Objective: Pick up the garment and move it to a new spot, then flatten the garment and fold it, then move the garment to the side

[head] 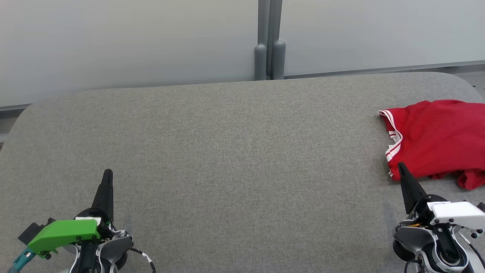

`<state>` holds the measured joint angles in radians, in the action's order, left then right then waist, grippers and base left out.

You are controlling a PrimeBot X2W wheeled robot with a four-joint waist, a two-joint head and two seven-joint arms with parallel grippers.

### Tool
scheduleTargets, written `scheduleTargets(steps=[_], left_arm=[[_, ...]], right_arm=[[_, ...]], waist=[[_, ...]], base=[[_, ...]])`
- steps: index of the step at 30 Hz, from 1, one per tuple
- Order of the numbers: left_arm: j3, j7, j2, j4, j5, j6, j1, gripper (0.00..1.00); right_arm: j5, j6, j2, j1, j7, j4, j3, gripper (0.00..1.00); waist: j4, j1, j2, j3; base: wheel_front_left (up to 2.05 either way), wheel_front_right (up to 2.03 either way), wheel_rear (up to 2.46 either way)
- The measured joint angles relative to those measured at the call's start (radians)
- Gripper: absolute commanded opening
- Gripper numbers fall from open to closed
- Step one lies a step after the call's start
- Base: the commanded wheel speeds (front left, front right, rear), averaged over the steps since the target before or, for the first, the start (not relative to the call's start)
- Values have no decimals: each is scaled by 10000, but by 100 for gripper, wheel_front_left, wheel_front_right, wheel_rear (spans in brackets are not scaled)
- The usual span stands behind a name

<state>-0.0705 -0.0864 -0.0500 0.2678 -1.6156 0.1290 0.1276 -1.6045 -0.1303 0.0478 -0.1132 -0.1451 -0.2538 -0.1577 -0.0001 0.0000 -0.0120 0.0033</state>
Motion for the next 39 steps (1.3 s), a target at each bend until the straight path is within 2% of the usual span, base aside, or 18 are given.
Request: scheduleTargets(steps=[39], left_arm=[[0,0,0,0,0,0,1,0]], right_arm=[[0,-2,0,0,0,-2,0,0]], waist=[[0,0,0,0]], base=[[0,0,0]])
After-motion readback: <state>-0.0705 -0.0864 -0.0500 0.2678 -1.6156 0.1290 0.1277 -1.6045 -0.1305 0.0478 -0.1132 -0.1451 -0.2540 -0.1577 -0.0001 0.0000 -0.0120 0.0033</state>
